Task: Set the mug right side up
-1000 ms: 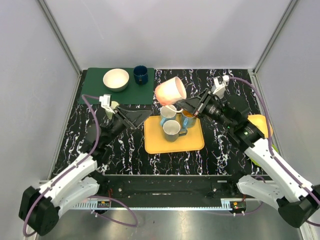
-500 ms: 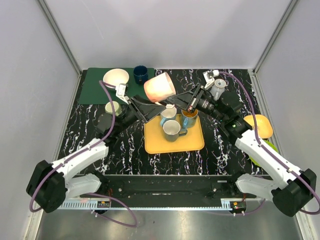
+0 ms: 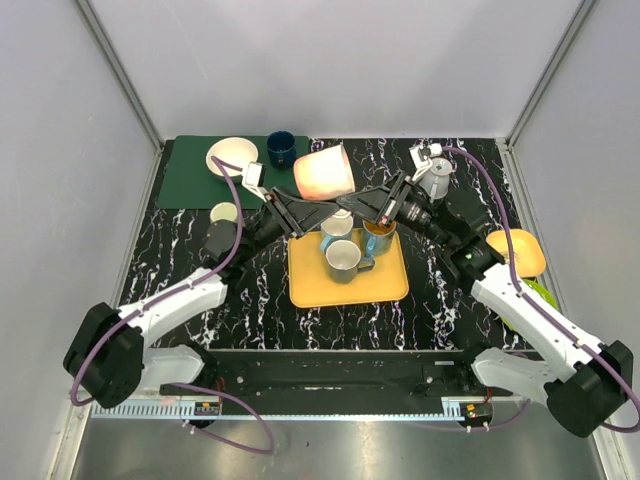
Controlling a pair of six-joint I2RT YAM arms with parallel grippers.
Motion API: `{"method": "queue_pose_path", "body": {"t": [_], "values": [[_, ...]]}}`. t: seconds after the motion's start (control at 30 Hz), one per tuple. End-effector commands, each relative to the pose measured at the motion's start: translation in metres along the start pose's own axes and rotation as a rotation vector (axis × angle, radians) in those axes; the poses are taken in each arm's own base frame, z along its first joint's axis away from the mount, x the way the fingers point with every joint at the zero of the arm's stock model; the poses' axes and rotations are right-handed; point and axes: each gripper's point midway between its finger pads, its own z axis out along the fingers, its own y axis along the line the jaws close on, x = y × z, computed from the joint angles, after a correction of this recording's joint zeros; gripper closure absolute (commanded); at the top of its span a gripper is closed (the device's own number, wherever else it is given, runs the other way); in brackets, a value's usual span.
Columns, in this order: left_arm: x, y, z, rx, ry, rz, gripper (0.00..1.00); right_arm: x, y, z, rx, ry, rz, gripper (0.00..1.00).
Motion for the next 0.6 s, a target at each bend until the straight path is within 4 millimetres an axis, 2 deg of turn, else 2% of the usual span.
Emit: {"method": "queue_pose_path", "body": {"t": [0.0,0.13,0.37,0.43,0.5,0.57], "values": [[-0.035,-0.067,0.011,0.216,-0.117,0.063,0.55,0.012,0.015,-0.010,-0.070,0.047,-0.067,1.00],[-0.039,-0.076,0.012,0.248,-0.127,0.045,0.55,0.020,0.000,-0.012,-0.031,0.073,-0.077,1.00],[-0.041,-0.089,0.014,0.283,-0.117,0.052,0.60,0.029,-0.012,-0.015,0.005,0.114,-0.086,1.00],[-0.041,-0.091,0.013,0.292,-0.116,0.047,0.65,0.033,-0.018,-0.016,0.022,0.129,-0.088,1.00],[-0.041,-0.092,0.012,0.295,-0.119,0.045,0.76,0.036,-0.021,-0.017,0.029,0.143,-0.088,1.00],[-0.040,-0.095,0.011,0.310,-0.114,0.044,0.83,0.039,-0.025,-0.019,0.041,0.159,-0.083,1.00]]}}
